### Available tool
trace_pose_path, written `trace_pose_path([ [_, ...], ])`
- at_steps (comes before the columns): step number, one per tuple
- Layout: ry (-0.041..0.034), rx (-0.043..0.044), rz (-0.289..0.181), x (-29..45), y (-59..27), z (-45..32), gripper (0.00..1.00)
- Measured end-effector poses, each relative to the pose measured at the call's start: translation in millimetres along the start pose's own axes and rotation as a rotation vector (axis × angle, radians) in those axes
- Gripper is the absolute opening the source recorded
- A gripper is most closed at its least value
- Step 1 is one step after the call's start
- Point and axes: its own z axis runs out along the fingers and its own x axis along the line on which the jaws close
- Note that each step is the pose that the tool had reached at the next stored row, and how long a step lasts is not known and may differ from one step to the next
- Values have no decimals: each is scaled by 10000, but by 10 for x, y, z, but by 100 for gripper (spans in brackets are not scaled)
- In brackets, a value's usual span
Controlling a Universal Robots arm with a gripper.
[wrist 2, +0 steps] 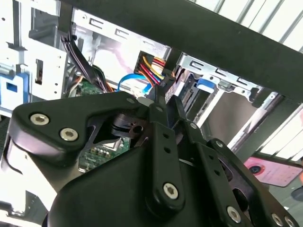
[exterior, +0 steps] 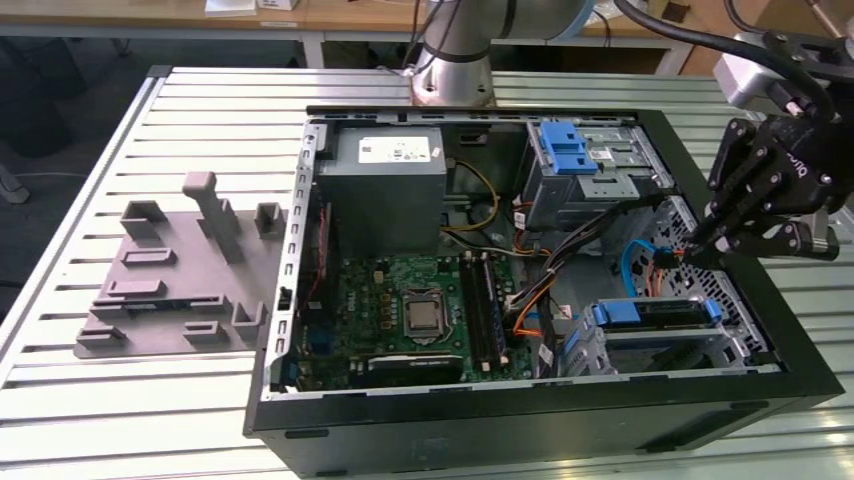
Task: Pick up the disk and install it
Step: 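Insert the first disk wire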
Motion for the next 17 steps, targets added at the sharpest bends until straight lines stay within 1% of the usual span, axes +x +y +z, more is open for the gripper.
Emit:
trace_pose_path([
  [3, -15, 13, 248, -17, 2, 28, 24],
  [5, -2, 21, 329, -38, 6, 41, 24],
  [7, 51, 34, 361, -68, 11, 46, 25],
  [8, 81, 41, 372, -85, 13, 50, 31],
  [10, 158, 55, 392, -117, 17, 60, 31],
  [11, 216, 66, 401, -132, 19, 66, 31],
  [12, 297, 81, 411, -145, 20, 71, 31],
  [14, 510, 123, 429, -169, 22, 82, 31],
  [17, 760, 168, 455, -203, 24, 100, 31],
])
